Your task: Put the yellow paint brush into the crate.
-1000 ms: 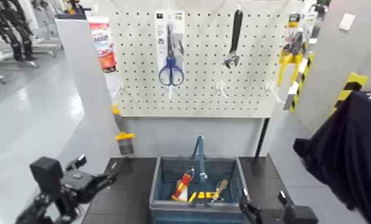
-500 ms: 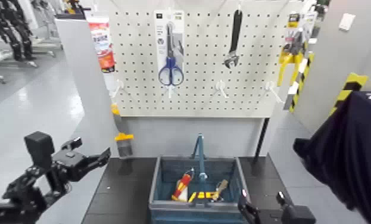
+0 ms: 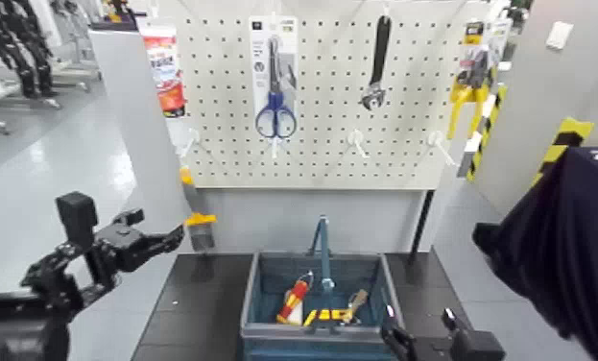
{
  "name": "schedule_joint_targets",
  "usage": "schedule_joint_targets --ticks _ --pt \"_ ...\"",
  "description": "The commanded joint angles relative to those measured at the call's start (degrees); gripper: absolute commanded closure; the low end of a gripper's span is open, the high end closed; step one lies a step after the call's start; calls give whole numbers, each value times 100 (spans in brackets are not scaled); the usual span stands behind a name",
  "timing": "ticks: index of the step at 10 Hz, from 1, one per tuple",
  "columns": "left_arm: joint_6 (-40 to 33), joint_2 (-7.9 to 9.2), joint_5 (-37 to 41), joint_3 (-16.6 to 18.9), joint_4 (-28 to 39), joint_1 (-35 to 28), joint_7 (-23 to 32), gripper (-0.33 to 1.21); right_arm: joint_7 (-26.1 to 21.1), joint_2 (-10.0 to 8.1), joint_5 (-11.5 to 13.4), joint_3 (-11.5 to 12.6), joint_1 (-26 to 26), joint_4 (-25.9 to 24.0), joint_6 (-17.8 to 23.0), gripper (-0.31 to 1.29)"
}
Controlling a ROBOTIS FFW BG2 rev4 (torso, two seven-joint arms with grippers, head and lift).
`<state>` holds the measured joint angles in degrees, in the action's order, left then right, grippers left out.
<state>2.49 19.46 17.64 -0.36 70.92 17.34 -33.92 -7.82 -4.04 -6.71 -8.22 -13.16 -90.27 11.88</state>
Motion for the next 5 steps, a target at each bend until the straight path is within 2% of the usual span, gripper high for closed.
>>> schedule_joint_targets --ticks 1,3,5 --pt "-144 146 126 -316 -597 455 -114 11 0 0 -6 -22 24 18 -10 14" --pt "-241 243 240 -588 -1071 797 -211 11 0 0 -6 -30 33 35 -10 14" --pt "-346 260 275 -861 -1414 1140 -290 11 0 0 -23 -57 59 53 -10 14"
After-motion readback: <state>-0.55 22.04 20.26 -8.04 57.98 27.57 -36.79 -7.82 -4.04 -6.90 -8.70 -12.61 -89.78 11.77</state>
